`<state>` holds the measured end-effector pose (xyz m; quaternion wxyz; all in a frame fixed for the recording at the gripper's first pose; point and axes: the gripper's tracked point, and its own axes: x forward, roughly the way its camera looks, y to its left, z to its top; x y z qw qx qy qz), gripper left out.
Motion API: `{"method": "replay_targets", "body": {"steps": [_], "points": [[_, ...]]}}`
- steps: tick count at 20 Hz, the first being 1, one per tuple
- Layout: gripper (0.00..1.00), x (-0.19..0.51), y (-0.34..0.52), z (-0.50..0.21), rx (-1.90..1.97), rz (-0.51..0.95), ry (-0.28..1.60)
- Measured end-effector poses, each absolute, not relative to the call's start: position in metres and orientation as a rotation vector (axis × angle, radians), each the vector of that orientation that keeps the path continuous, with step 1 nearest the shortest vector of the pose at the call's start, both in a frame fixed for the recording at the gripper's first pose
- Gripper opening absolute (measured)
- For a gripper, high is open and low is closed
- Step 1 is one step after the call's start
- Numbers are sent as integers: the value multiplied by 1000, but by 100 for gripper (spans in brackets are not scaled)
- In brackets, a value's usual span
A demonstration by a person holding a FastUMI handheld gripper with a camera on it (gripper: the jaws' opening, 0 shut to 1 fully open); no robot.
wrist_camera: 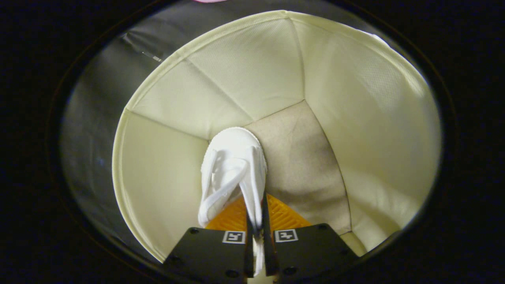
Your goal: Open the storage box then place both shoes into the box .Put the left shoe in first, then the right shoe, with the right side of both shoes facing outward in a uniform manner.
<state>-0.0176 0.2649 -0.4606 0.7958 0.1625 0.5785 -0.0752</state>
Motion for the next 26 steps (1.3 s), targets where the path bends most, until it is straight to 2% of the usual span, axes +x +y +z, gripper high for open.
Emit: {"method": "replay_targets", "body": {"steps": [2,9,14,21,26], "points": [[23,-18,264,-458,363,-155,1230],[23,-43,244,-450,401,-249,1171],[23,-45,244,-440,454,-233,1174],[22,-4,236,-359,578,-133,986],[22,33,163,-286,686,-171,793]]}}
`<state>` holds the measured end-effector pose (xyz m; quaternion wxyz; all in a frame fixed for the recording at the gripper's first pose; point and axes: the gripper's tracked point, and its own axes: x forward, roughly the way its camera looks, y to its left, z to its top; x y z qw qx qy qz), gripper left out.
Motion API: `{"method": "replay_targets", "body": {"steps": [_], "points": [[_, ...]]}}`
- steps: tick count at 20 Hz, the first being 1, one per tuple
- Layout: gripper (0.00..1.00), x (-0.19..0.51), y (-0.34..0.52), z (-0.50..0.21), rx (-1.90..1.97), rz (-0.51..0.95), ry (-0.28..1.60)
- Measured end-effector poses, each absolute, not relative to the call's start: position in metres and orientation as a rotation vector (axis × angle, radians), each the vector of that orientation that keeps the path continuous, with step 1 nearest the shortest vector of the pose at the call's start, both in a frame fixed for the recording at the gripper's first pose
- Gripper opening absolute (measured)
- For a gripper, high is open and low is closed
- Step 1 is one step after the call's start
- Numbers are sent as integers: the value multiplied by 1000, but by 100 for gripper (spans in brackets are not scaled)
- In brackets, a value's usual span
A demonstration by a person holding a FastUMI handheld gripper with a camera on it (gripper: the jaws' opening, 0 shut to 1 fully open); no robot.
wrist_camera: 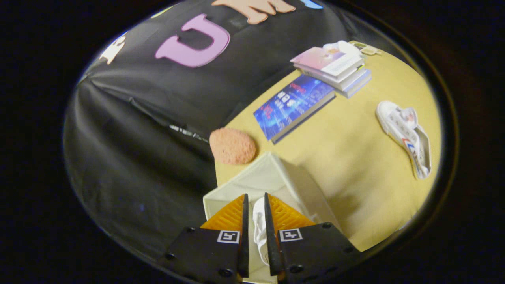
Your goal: Open the storage box then place both shoes into the box .Put the left shoe in first, then the right shoe, with the right side of both shoes facing outward in a uniform manner.
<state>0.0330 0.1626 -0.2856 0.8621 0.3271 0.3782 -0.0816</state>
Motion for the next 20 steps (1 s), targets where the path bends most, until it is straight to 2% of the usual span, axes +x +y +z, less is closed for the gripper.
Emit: {"method": "replay_targets", "body": {"steps": [6,13,20], "points": [[22,41,24,-251,700,-336,658],[22,-11,-96,-272,626,-493,676],[22,-58,-136,-309,503,-486,782]]}}
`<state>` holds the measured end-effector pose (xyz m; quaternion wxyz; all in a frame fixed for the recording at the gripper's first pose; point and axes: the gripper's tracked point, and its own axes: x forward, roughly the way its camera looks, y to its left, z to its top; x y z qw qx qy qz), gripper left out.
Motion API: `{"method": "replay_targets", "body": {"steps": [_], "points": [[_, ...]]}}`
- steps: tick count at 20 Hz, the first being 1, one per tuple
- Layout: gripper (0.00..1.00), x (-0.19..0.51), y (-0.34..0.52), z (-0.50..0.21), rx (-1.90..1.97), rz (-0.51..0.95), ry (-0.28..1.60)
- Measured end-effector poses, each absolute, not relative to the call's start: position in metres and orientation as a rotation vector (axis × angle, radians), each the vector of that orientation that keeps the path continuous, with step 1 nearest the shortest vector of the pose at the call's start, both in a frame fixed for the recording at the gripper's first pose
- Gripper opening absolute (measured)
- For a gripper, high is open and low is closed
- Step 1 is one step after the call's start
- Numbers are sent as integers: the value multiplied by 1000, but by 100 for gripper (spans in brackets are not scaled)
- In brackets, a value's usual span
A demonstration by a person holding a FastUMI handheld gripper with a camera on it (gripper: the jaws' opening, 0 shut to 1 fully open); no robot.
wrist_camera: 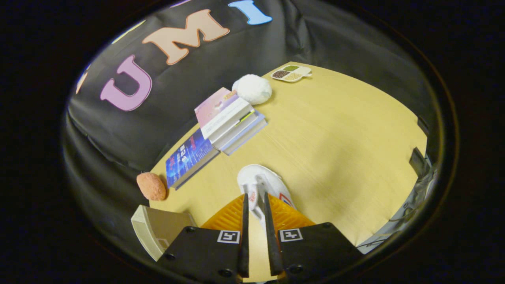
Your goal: Open the storage box then place both shoes into the box .Put the left shoe in first, then the right shoe, with the right side of both shoes facing outward in a uniform manner.
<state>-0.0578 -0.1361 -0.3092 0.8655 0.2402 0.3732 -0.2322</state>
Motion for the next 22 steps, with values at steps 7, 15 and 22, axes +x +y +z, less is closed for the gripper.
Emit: {"method": "replay_targets", "body": {"steps": [7,15,22], "points": [[22,-92,-136,-344,353,-429,898],[37,-99,-147,-369,190,-413,959],[40,-77,-163,-390,161,-443,991]]}}
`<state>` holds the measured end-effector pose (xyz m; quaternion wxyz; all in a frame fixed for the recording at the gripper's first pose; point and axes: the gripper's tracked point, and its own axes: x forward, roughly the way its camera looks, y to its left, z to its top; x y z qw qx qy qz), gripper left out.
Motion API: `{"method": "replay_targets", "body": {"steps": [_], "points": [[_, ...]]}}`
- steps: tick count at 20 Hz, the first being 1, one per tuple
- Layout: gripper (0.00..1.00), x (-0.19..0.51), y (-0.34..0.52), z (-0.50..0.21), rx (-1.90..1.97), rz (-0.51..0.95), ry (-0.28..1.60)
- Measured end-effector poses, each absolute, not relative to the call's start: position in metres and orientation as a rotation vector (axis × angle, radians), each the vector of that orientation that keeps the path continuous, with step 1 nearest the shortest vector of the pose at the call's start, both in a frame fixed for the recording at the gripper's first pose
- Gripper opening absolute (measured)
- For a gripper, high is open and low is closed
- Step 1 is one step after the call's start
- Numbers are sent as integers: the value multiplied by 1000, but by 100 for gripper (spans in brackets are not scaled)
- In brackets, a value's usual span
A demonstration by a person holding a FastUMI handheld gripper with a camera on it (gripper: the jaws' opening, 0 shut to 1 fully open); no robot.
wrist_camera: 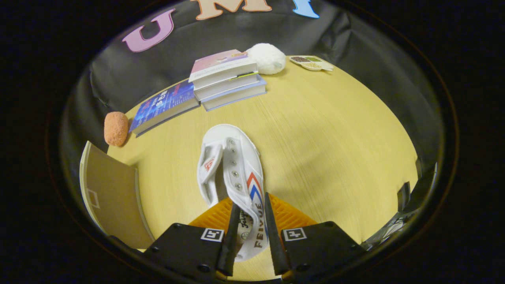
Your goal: Open the storage box then place both shoes into the box .Put the left shoe in first, then the right shoe, with the right side of both shoes facing outward in a uniform manner.
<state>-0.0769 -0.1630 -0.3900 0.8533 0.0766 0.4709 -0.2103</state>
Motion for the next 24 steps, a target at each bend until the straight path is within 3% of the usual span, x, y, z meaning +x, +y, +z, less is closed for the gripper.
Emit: {"method": "replay_targets", "body": {"steps": [6,11,13,14,24], "points": [[40,-55,-172,-409,162,-458,1035],[30,-55,-174,-405,180,-471,1034],[18,-55,-180,-408,192,-484,1043],[5,-57,-178,-408,221,-488,1051],[4,-45,-114,-358,447,-370,1005]]}}
